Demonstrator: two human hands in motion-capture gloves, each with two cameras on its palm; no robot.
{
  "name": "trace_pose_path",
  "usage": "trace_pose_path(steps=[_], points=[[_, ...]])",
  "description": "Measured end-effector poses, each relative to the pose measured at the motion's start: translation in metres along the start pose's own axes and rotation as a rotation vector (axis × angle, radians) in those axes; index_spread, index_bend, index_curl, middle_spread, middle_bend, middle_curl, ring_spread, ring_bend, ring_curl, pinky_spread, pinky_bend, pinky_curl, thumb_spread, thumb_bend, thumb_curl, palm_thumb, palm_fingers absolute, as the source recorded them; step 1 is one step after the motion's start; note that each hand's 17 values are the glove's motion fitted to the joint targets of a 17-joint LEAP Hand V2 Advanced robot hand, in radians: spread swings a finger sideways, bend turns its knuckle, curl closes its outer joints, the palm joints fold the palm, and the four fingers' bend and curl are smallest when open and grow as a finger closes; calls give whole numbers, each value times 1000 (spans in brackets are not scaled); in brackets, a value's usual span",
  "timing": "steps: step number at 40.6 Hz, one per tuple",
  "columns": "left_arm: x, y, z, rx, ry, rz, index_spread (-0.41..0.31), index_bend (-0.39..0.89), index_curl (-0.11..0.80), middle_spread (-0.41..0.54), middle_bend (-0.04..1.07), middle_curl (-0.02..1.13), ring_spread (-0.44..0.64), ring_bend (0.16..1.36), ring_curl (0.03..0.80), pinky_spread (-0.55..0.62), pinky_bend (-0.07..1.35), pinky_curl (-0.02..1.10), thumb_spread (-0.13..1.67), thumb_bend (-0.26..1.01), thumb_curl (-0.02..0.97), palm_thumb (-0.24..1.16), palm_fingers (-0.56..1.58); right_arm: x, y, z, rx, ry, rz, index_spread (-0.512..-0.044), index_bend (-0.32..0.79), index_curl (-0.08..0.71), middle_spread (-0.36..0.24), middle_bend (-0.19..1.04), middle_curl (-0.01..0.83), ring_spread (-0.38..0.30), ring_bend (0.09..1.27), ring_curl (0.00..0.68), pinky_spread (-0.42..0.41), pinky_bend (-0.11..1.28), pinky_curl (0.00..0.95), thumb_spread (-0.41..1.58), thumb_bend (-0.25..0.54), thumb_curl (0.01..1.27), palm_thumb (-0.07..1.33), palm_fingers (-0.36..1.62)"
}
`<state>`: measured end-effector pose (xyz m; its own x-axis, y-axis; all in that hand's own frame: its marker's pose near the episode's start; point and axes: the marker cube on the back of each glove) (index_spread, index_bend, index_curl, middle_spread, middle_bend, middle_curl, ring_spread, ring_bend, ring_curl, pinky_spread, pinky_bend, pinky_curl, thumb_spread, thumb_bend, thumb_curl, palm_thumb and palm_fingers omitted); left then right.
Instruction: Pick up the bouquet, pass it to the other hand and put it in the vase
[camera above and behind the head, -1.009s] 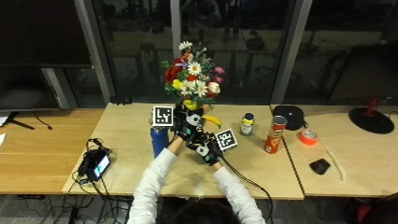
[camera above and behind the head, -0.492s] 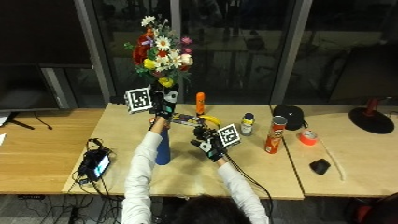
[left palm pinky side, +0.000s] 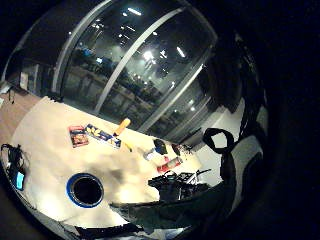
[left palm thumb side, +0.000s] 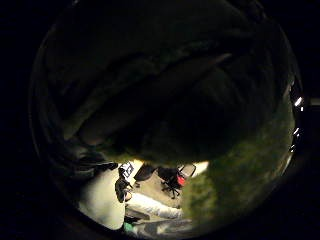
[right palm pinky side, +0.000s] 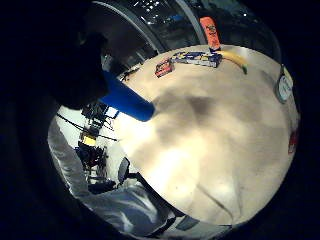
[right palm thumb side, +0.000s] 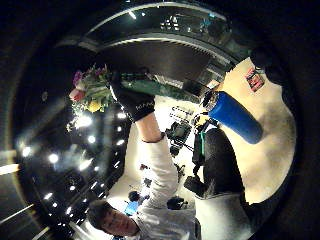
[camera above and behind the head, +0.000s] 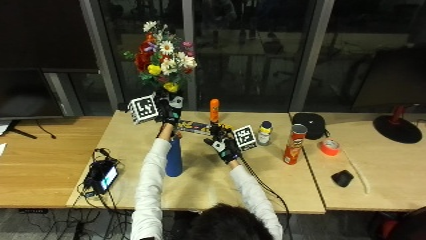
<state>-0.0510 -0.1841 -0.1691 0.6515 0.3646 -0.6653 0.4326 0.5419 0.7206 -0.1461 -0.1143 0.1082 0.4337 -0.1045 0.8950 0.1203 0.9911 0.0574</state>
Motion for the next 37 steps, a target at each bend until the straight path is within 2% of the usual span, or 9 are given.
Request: trace_pose_path(steps=[8, 13, 21, 26, 28, 29, 30, 32, 37], points=[[-15, 1, -5, 39, -35, 18, -308, 277, 602, -318, 635, 548, -367, 738, 470, -397, 650, 459, 312, -31, 794, 898, 1351, 4, -6, -2, 24, -29, 24, -267, 76, 219, -90, 218, 418, -153, 490, 375, 106, 473, 353, 1045, -19, 511, 768, 702], [-15, 4, -8, 67, 70, 90, -308, 273, 609, -319, 632, 547, -367, 737, 472, -395, 648, 457, 312, -31, 801, 897, 1350, 7, -10, -3, 34, -31, -120, -268, 81, 209, -86, 220, 418, -149, 497, 377, 118, 467, 352, 1046, -20, 509, 769, 694], [-60, 13, -14, 74, -59, -12, -310, 271, 620, -319, 627, 547, -367, 728, 472, -392, 641, 454, 311, -32, 810, 890, 1345, 21, -7, -4, 28, -31, -99, -268, 89, 201, -84, 226, 419, -146, 496, 377, 130, 460, 352, 1053, -18, 509, 780, 688], [-93, 34, -25, -11, -110, -65, -307, 221, 613, -319, 633, 548, -368, 719, 468, -398, 657, 457, 343, -48, 804, 854, 1335, 25, 9, -9, 3, 19, 37, -268, 90, 198, -83, 227, 419, -145, 495, 376, 134, 457, 352, 1054, -20, 508, 782, 689], [-115, 57, -33, -145, -131, -146, -283, 142, 590, -306, 601, 541, -356, 700, 460, -398, 680, 460, 457, -102, 760, 739, 1223, 35, 16, -12, -26, 15, -2, -268, 95, 200, -83, 232, 420, -142, 489, 375, 142, 449, 351, 1056, -19, 508, 784, 682], [-129, 73, -38, -245, -147, -200, -228, 80, 566, -285, 615, 546, -313, 657, 445, -329, 531, 416, 565, -150, 715, 616, 923, 38, 22, -15, -49, -3, -50, -268, 99, 201, -83, 232, 421, -141, 485, 374, 143, 445, 350, 1056, -19, 507, 784, 677], [-144, 89, -44, -355, -165, -258, -136, -28, 528, -209, 618, 557, -157, 556, 436, -141, 385, 399, 591, -175, 674, 526, 261, 39, 30, -18, -74, -31, -110, -268, 104, 203, -84, 235, 422, -135, 474, 372, 144, 440, 350, 1056, -20, 507, 785, 669], [-172, 120, -55, -540, -187, -360, -51, -17, 526, -29, 484, 607, -11, 629, 559, 16, 515, 524, 640, -145, 632, 448, -247, 44, 41, -24, -102, -49, -163, -268, 106, 205, -83, 235, 422, -134, 468, 373, 154, 438, 351, 1057, -20, 507, 785, 665], [-201, 167, -71, -665, -154, -413, 73, 7, 391, 195, 261, 426, 215, 563, 381, 235, 422, 373, 729, -68, 564, 393, -221, 74, 47, -41, 34, 269, 71, -268, 109, 210, -81, 227, 420, -123, 456, 368, 166, 429, 349, 1058, -20, 506, 786, 660]])
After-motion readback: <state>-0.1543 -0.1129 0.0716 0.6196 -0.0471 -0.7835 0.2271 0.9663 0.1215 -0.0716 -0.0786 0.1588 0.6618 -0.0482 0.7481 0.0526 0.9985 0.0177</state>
